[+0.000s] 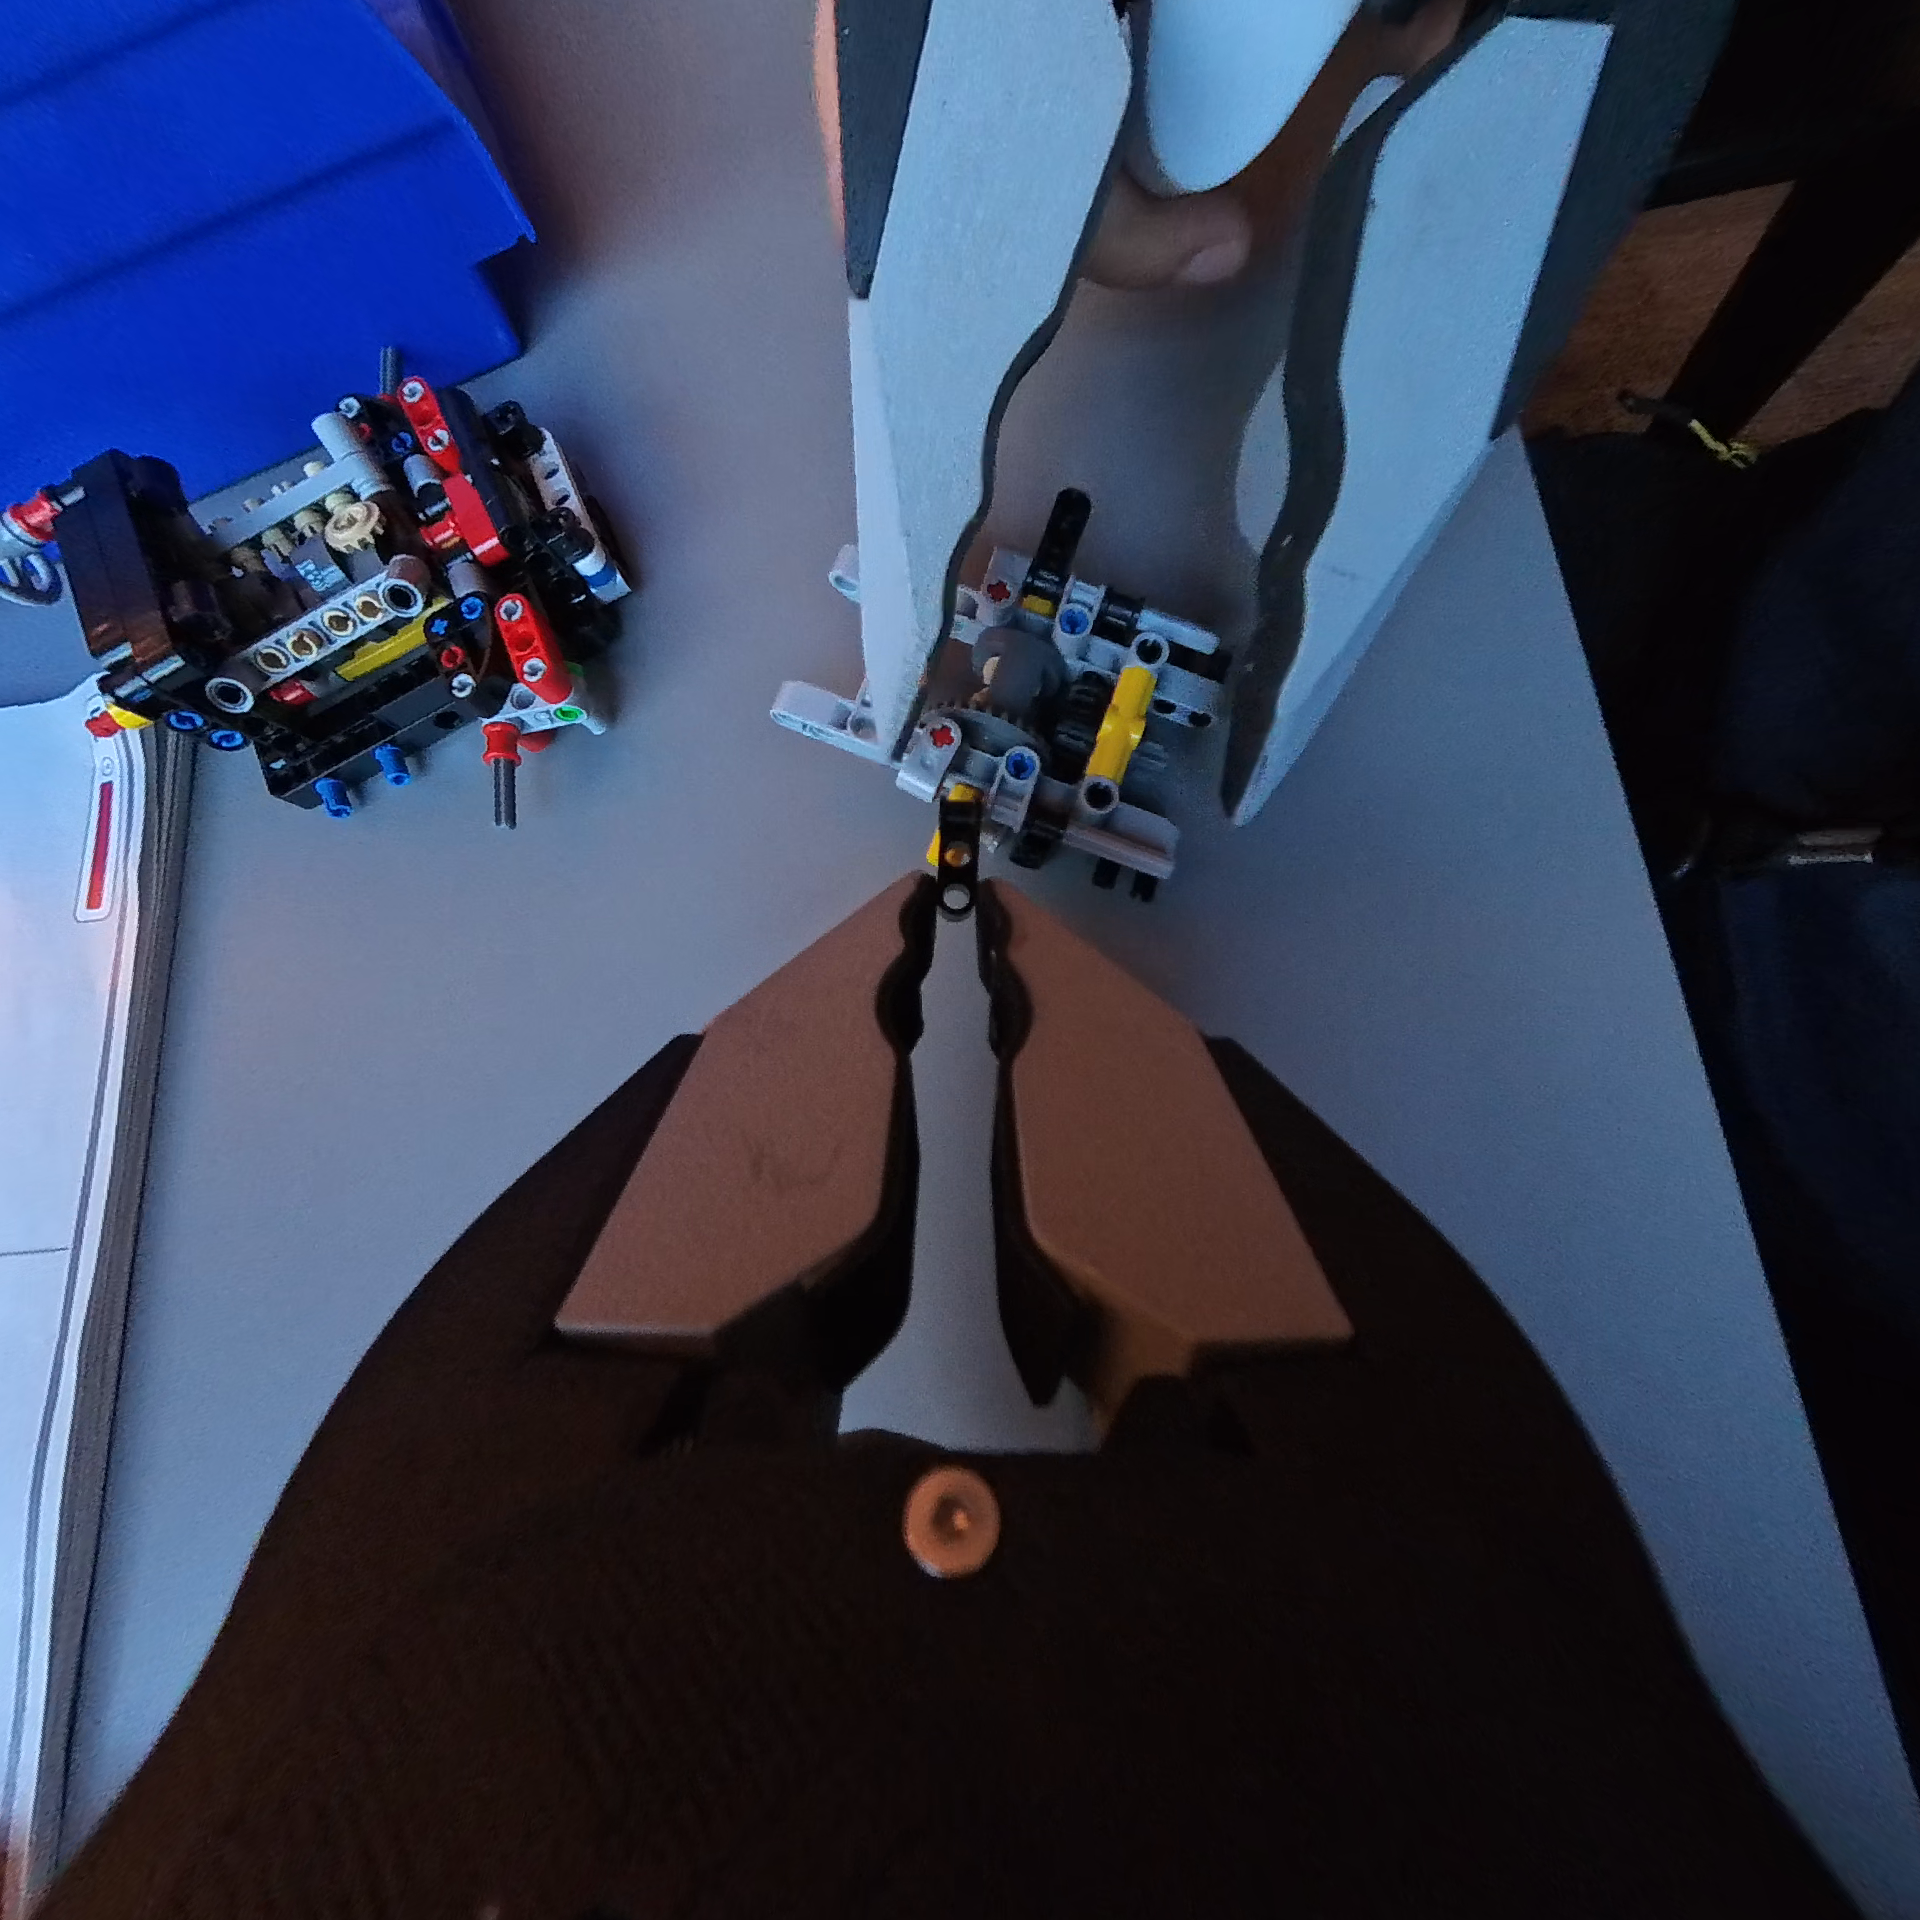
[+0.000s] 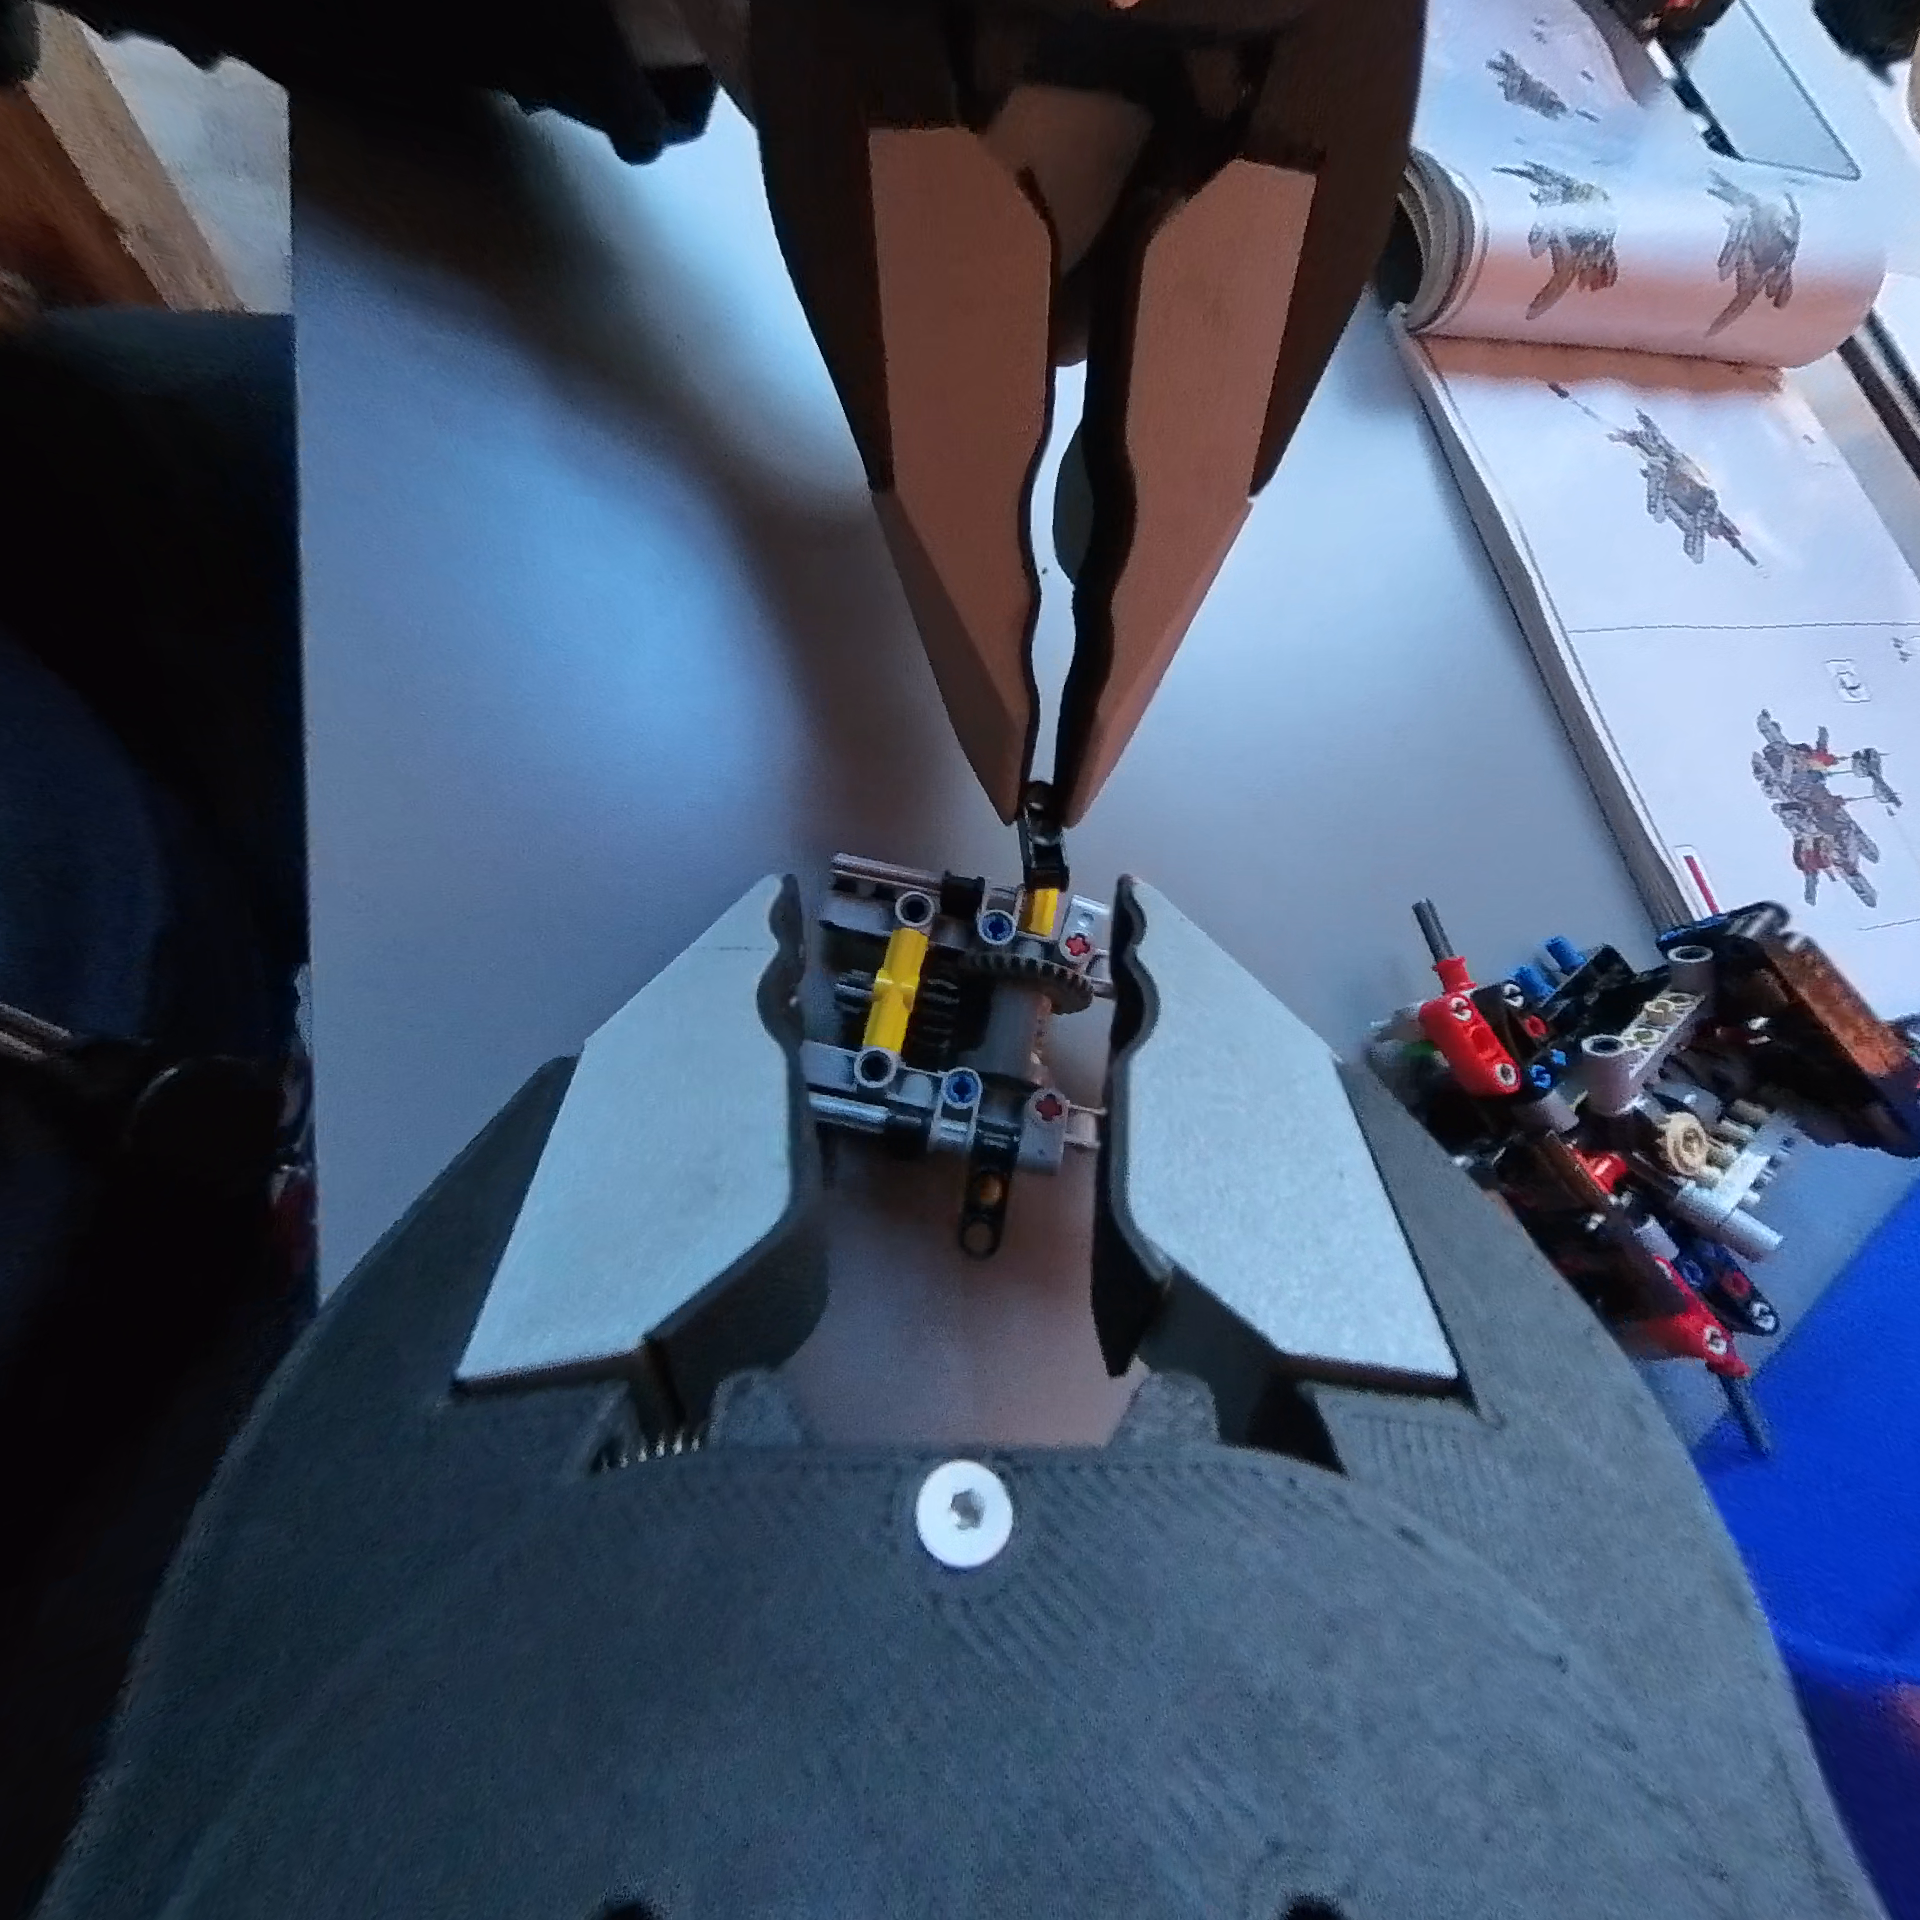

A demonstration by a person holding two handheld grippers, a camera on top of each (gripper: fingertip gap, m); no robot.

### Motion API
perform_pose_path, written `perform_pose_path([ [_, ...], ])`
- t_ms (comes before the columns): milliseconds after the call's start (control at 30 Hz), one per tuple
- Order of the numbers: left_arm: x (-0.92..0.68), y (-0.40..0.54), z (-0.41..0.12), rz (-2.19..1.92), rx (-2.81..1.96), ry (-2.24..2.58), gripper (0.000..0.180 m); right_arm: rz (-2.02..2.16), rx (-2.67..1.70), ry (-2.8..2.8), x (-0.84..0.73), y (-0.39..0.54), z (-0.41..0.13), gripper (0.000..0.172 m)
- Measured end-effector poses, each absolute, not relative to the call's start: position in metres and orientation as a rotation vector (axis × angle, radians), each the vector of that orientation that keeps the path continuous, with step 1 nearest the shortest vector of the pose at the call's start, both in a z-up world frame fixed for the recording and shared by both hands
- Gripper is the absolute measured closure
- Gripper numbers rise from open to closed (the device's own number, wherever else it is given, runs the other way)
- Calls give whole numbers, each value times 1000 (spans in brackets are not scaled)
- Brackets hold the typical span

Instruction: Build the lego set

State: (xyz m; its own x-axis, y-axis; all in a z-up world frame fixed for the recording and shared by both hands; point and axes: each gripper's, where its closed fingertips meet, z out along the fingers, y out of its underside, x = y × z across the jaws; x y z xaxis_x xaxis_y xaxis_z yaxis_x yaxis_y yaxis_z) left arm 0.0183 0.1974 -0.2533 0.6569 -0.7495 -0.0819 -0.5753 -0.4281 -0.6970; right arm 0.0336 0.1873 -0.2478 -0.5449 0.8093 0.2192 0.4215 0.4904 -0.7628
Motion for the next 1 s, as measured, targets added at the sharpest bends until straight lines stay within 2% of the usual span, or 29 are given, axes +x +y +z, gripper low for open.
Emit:
perform_pose_path([
  [200, 19, 199, -254, -296, -2161, 1020, 175, 769, -1139, -2146, 34, 191, -249, 97],
  [467, 17, 198, -254, -297, -2163, 1013, 175, 799, -1273, -2045, 28, 193, -258, 98],
  [600, 17, 198, -255, -302, -2165, 1012, 175, 800, -1242, -2076, 26, 192, -264, 113],
  [1000, 20, 197, -256, -323, -2158, 1017, 175, 885, -1093, -2164, 28, 187, -265, 113],
])
